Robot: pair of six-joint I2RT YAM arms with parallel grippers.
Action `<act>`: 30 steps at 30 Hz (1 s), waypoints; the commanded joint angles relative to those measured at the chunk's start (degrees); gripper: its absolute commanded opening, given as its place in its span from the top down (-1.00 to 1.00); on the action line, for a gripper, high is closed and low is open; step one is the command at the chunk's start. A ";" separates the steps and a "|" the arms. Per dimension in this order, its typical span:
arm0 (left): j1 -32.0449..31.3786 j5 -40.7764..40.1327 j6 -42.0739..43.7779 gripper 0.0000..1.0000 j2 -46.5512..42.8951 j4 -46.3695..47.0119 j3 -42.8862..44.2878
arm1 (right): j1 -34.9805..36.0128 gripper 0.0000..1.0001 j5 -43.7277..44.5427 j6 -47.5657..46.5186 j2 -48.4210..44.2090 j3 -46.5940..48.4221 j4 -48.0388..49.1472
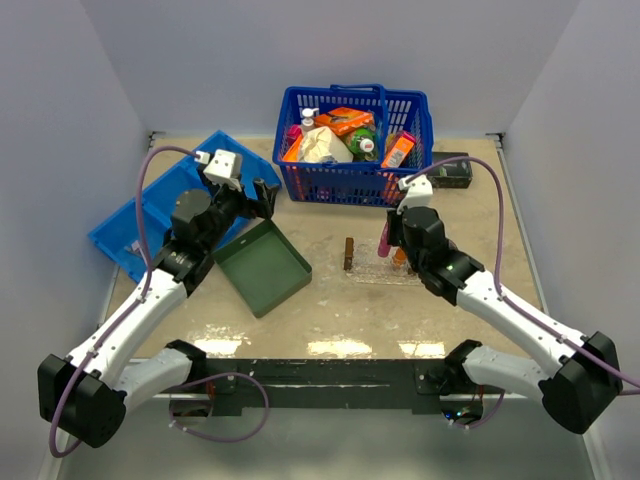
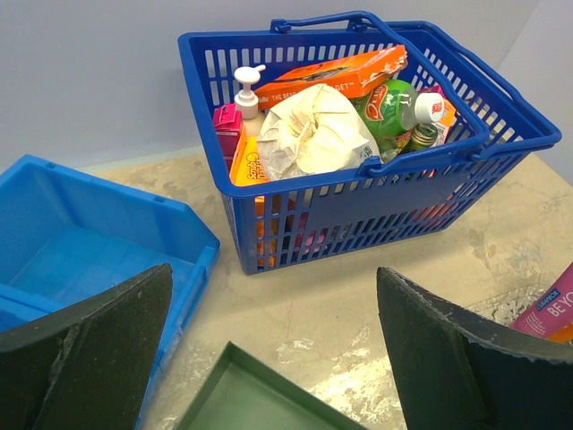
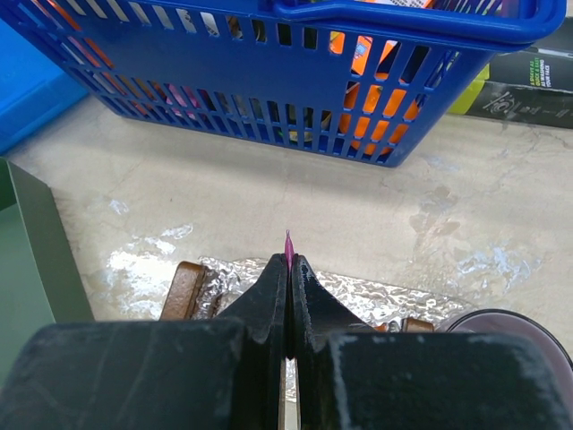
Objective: Prepare toiletry sets of a toothbrush and toothpaste on the tray
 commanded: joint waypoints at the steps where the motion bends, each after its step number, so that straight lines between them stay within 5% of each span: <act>1: 0.28 -0.53 1.30 -1.00 -1.07 1.40 0.19 | 0.16 1.00 2.08 -0.69 -0.13 -0.43 5.44; 30: 0.28 0.00 1.56 -1.00 -0.27 1.14 0.28 | 0.60 1.00 2.87 -0.43 0.31 -5.70 10.80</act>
